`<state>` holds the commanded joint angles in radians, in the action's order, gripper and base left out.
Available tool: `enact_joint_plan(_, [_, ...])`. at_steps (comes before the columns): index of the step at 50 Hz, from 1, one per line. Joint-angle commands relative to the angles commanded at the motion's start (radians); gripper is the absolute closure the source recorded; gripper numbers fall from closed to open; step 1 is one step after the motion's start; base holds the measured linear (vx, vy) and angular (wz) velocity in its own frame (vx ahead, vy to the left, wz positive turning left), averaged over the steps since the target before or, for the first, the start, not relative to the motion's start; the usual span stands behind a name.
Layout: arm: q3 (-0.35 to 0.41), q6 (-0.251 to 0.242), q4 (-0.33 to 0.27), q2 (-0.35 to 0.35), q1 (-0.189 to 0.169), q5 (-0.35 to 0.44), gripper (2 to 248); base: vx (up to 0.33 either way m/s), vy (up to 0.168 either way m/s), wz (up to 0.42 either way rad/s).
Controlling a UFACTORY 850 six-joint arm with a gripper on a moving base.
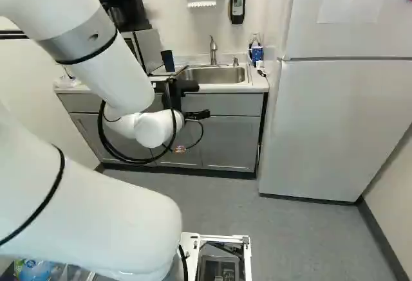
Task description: Rinse the cup and place it in the tray
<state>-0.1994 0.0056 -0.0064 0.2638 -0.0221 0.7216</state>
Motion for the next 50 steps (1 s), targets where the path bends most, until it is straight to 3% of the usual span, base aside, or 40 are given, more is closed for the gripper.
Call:
enact_joint_plan(25, [0.082, -0.004, 0.005, 0.011, 0.016, 0.111, 3, 0.0, 0.0, 0.0])
enact_joint_plan(50, [0.112, -0.006, 0.006, 0.015, 0.022, 0.151, 3, 0.0, 0.0, 0.0])
